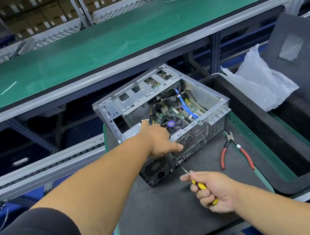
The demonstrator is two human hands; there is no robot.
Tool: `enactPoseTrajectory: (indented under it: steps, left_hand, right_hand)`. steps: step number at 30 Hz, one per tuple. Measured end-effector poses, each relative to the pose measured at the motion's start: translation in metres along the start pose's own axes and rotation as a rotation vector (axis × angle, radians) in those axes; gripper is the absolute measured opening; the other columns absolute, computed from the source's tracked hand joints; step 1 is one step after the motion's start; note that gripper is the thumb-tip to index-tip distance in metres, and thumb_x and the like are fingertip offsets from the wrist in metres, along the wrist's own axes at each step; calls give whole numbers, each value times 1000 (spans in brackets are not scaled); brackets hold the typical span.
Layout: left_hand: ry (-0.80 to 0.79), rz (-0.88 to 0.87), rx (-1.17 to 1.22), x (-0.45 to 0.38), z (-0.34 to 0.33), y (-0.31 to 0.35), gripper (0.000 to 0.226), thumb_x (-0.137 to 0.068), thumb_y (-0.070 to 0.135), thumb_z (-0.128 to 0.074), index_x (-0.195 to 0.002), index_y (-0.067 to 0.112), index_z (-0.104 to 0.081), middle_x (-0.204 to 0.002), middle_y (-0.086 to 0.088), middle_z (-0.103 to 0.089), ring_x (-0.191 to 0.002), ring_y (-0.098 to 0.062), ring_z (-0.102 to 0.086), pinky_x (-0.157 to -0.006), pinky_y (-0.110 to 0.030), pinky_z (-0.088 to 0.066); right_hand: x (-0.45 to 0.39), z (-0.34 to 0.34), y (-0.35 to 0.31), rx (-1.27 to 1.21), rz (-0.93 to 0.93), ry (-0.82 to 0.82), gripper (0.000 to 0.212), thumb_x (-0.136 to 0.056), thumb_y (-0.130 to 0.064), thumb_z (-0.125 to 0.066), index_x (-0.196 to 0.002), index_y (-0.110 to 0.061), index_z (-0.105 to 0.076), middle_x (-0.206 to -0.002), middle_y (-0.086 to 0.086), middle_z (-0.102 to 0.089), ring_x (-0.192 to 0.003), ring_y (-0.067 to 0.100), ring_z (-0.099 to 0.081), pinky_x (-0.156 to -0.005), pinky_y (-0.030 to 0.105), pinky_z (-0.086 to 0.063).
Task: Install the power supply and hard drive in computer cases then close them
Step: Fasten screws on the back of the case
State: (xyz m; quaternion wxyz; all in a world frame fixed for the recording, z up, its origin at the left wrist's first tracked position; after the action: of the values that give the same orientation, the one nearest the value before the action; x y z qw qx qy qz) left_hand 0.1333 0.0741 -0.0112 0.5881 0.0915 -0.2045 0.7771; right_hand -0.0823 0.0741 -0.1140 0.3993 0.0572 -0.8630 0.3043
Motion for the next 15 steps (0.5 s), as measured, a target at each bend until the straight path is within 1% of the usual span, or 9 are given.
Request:
enactPoseTrajectory:
  steps: [1, 2, 4, 5, 7, 10, 12, 13, 15]
  left_hand:
    - [5, -1, 0, 0, 0, 0, 79, -85, 88, -26, -64, 19, -58, -71, 1, -57, -76, -17, -46, -82, -47, -20]
    - [9, -1, -3, 0, 0, 0, 80, -85, 88, -26, -64, 19, -59, -71, 1, -58, -76, -16, -46, -82, -47, -21]
    - [8, -4, -14, 0, 0, 0, 80, -86, 88, -24, -65, 19, -59, -70, 1, -57, -73, -14, -45, -82, -46, -21]
    - [12, -4, -29, 1, 0, 0, 80, -86, 88, -23, -64, 20, -57, -69, 2, -56, -75, -16, -45, -83, -47, -22]
    - [18, -8, -74, 3, 1, 2, 78, -88, 87, -19, -62, 21, -53, -69, 4, -52, -83, -21, -45, -85, -49, -23]
    - [-1, -10, -104, 3, 1, 4, 76, -90, 84, -17, -61, 22, -47, -68, 5, -48, -89, -25, -42, -91, -54, -25]
    - [-40, 0, -88, 2, 2, 4, 74, -90, 85, -19, -62, 22, -48, -69, 5, -48, -88, -23, -42, -93, -55, -24]
    - [-56, 8, -66, 0, 2, 3, 74, -89, 85, -21, -62, 22, -50, -70, 5, -50, -84, -22, -43, -92, -55, -24]
    - [-70, 21, -18, -2, 2, 2, 75, -88, 86, -25, -64, 21, -56, -71, 4, -55, -73, -15, -43, -91, -54, -23]
  right_hand:
    - [2, -2, -2, 126, 73, 38, 25, -105, -28, -57, -104, -12, -77, -66, 6, -60, -43, 11, -36, -38, 19, -29]
    - [4, -4, -2, 405, 197, 119, 25, -106, -30, -53, -108, -18, -74, -68, 3, -67, -46, 13, -46, -43, 23, -37]
    - [9, -6, -3, 1009, 433, 369, 26, -107, -41, -42, -108, -32, -67, -77, -6, -73, -66, 14, -63, -62, 30, -50]
    - [11, -5, -4, 1177, 501, 447, 28, -108, -44, -36, -105, -33, -61, -80, -6, -71, -76, 16, -64, -69, 34, -52]
    - [14, -4, -7, 1301, 570, 529, 29, -108, -45, -29, -101, -29, -53, -81, -4, -64, -82, 22, -61, -74, 39, -52]
    - [12, -9, -8, 1348, 634, 531, 25, -109, -42, -30, -100, -30, -50, -88, -6, -59, -85, 25, -58, -74, 41, -50]
    - [14, -13, -6, 1299, 684, 535, 17, -107, -43, -37, -114, -35, -50, -99, -5, -62, -94, 25, -61, -72, 37, -45]
    - [14, -14, -4, 1288, 705, 545, 16, -105, -43, -42, -119, -36, -47, -100, -6, -62, -95, 25, -62, -70, 36, -42]
    - [12, -13, -2, 1319, 677, 528, 13, -102, -38, -51, -113, -36, -45, -90, -8, -60, -84, 23, -59, -66, 36, -41]
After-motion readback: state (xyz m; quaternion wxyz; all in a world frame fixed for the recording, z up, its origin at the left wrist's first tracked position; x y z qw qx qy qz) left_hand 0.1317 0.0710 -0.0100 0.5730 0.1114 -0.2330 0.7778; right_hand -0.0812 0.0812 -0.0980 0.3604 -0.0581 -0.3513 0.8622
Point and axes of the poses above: each hand's wrist, its own x-axis away from the middle knuckle, its own z-axis out of the back of the hand, y = z × x, the point moved 3 cm from there along -x, towards the middle knuckle
